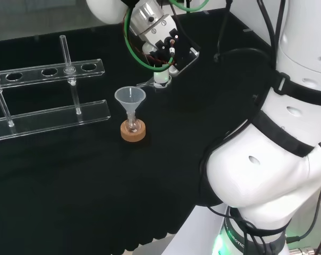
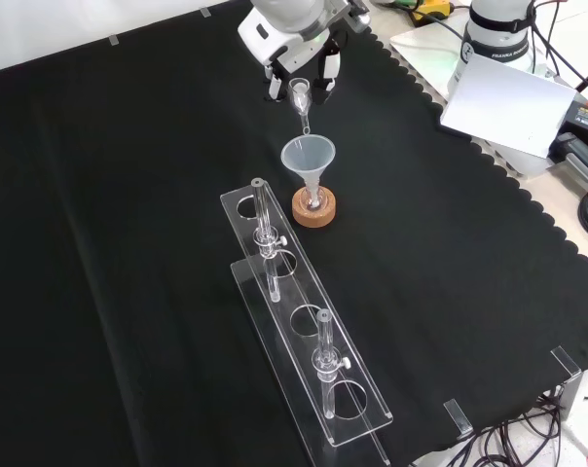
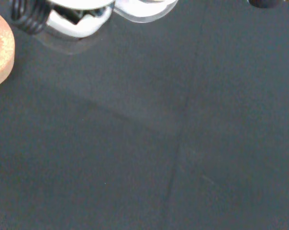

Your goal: Pour all the NaCl from the weighing funnel into the round-bottom flask.

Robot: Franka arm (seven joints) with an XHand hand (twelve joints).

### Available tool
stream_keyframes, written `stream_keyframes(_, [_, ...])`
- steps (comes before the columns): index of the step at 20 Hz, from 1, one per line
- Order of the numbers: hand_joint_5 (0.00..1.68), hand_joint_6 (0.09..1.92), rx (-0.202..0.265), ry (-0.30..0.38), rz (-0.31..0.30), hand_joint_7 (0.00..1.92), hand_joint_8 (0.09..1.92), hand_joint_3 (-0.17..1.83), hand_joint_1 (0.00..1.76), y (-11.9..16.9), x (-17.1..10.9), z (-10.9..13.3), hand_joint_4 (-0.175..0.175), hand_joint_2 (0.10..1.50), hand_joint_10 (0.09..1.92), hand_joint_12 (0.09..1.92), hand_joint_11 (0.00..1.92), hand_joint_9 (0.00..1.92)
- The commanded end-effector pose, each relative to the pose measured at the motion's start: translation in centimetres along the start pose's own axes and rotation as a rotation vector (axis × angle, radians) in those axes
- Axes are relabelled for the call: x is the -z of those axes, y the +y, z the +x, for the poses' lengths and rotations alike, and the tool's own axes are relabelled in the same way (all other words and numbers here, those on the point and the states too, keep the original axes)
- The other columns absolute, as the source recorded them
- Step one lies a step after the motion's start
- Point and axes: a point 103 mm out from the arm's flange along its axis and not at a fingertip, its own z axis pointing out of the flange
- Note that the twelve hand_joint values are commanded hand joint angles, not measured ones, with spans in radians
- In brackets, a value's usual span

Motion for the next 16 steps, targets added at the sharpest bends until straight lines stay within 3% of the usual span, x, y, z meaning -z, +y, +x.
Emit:
stream_keyframes(1, [1.27,0.66,0.010,-0.058,0.036,1.35,0.36,0.62,1.12,0.27,0.20,0.03,0.175,0.68,0.09,0.58,1.51,1.62])
stream_keyframes(16, [1.27,0.66,0.015,-0.098,0.041,1.35,0.35,0.62,1.12,0.10,0.93,0.34,0.175,0.68,0.09,0.58,1.51,1.62])
